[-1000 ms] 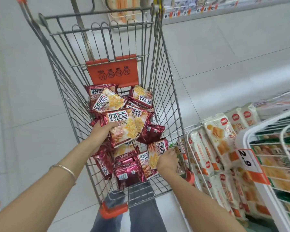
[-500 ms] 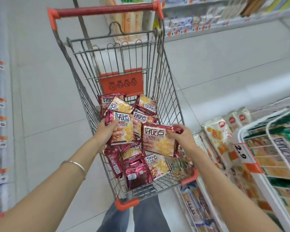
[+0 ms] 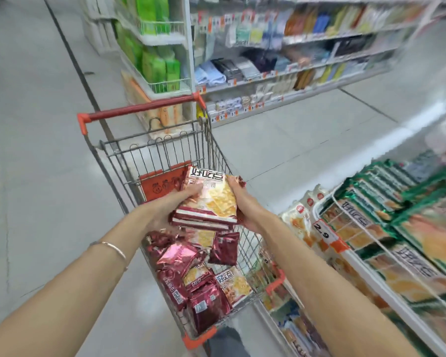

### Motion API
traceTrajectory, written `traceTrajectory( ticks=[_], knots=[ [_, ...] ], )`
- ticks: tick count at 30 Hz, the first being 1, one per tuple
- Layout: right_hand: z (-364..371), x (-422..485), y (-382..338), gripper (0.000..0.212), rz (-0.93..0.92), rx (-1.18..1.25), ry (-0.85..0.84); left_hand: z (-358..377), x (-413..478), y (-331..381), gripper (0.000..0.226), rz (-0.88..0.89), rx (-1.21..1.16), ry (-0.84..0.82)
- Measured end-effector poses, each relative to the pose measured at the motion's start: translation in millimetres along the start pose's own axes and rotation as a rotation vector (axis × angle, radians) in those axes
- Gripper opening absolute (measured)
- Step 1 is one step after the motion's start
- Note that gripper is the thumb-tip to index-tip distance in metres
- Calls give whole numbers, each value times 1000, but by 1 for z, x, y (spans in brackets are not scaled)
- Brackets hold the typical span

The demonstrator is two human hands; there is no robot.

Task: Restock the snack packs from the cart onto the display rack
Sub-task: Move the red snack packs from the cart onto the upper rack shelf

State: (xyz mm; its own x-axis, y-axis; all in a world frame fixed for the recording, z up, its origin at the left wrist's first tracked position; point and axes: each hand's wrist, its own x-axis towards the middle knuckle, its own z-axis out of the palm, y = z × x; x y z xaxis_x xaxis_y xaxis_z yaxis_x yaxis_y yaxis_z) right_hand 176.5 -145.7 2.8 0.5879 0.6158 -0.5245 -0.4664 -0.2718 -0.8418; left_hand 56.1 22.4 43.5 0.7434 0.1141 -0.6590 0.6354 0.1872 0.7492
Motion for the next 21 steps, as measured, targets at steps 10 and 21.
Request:
traceTrajectory(
  ticks=[10,21],
  knots=[
    [-111,-170,-167,99,-526,-102,308,138,-56,182,78,438,191,-216],
    [-282,-429,-240,85,-918,-293,789,417,-135,317,10,874,307,-513]
  ],
)
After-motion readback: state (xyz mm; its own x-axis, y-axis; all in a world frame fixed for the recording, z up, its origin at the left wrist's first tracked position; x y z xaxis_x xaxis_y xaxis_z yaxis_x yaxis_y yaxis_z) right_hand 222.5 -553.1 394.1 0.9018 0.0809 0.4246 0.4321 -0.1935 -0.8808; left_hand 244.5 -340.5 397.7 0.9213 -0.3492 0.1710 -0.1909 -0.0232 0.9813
